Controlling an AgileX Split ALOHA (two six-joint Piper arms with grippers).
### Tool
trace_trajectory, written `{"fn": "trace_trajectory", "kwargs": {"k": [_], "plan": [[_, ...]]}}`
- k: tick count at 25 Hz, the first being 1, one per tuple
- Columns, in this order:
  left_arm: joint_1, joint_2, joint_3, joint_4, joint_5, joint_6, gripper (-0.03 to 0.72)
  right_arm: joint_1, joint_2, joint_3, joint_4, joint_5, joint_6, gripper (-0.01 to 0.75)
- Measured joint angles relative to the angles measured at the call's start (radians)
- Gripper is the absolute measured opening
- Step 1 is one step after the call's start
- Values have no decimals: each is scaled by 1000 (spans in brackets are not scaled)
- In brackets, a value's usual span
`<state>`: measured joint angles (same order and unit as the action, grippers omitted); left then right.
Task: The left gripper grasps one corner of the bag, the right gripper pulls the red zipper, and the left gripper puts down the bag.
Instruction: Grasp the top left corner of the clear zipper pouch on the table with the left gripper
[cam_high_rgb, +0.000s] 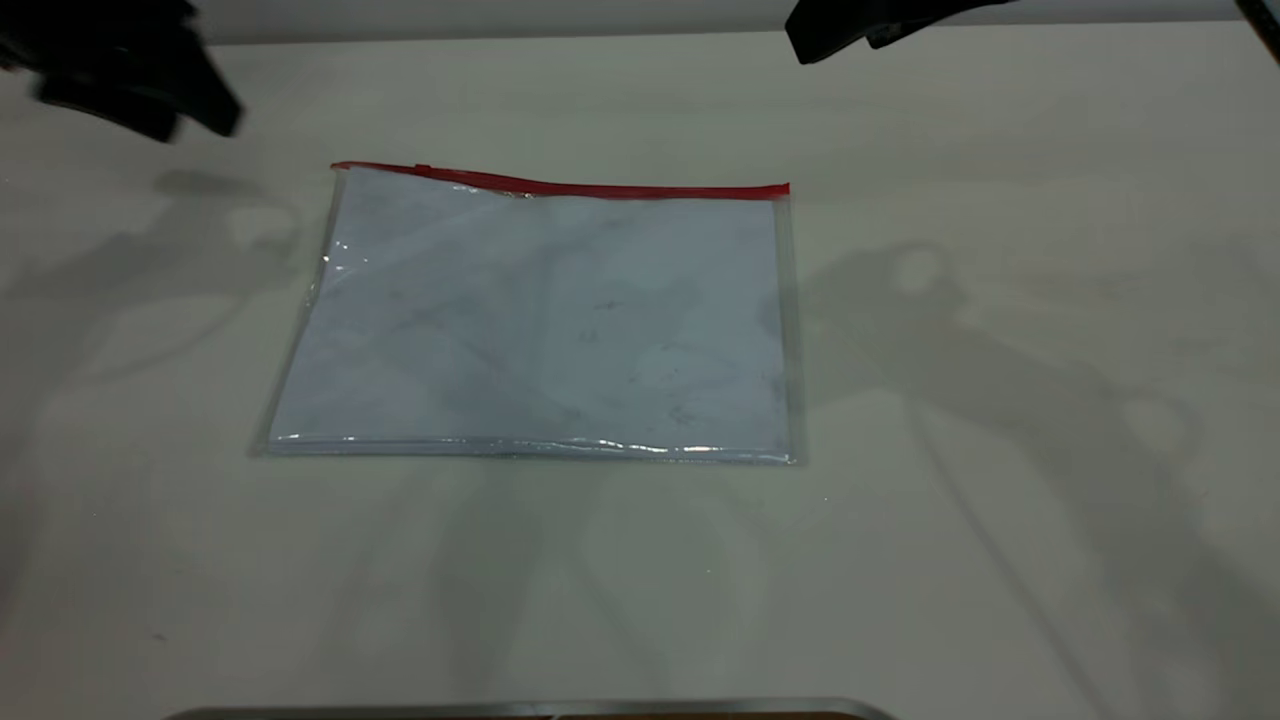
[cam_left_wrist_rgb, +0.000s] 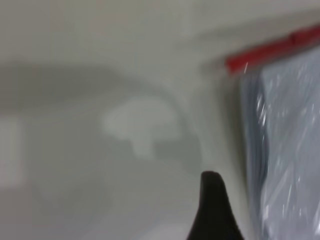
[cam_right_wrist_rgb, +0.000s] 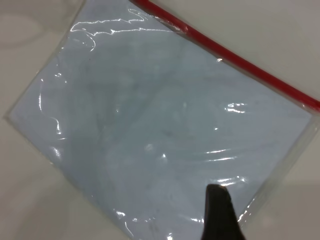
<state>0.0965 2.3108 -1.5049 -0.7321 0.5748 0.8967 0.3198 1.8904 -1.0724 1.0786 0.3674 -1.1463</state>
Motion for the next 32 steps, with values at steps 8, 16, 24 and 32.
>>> {"fn": "trace_trajectory", "kwargs": {"k": [8,16,24,32], "plan": [[0,240,-205,-202,96,148,591,0,3,0,10,2,0,526],[-20,315,-249,-235,182,174,591,0,3,0,15,2,0,526],[-29,332,-249,-317,199,217,585,0,3,0,19,2,0,526],[-52,332,-249,-363,226,320,221,0,3,-2,56,85,-62,526]]}}
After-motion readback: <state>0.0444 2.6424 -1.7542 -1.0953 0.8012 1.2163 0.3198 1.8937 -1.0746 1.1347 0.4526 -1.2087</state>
